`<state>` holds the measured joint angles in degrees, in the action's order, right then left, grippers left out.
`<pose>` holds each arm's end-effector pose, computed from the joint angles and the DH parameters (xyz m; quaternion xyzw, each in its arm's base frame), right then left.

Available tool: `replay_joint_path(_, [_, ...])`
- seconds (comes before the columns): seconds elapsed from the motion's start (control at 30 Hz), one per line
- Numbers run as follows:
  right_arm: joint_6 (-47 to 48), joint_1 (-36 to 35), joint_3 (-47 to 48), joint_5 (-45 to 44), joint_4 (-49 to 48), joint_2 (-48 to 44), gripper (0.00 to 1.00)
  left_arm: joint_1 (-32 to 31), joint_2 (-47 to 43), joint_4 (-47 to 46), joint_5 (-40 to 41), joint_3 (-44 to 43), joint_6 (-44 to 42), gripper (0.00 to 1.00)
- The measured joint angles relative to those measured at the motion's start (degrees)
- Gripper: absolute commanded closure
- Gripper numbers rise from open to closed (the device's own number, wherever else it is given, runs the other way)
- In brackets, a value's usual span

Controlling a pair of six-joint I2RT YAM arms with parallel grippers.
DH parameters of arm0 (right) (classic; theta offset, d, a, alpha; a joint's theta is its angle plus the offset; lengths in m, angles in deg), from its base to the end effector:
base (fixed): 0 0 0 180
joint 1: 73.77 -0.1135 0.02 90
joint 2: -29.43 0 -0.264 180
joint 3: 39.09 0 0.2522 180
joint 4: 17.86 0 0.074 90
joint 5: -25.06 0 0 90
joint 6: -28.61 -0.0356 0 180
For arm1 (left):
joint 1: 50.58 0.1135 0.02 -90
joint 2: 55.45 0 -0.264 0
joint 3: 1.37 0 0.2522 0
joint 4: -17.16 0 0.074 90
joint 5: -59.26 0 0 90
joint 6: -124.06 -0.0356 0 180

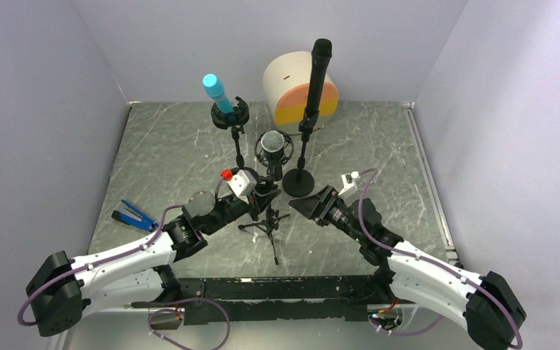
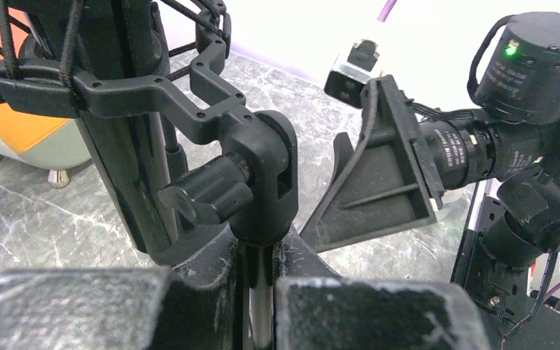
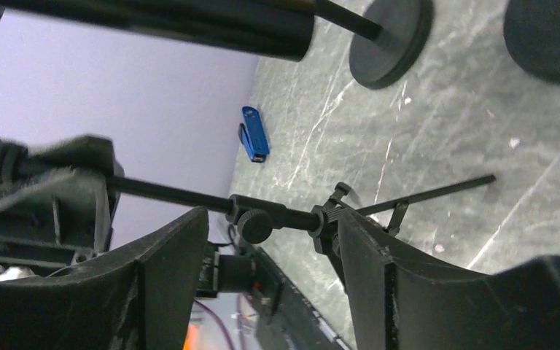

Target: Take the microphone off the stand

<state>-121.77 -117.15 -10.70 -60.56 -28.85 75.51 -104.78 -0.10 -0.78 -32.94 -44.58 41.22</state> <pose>0.1332 0.1297 0.2143 0.0852 0.7422 0.5401 0.3875 0.1308 -0.1837 0.2887 0.2806 0.6089 -0.3896 0.6314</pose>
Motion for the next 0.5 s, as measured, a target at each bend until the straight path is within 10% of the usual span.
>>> replay_joint_path(0.5, [-18.71, 1.27, -0.07, 10.80, -9.16, 14.75, 0.46, 0.00, 0.00, 0.00, -0.02, 0.00, 0.00, 0.97])
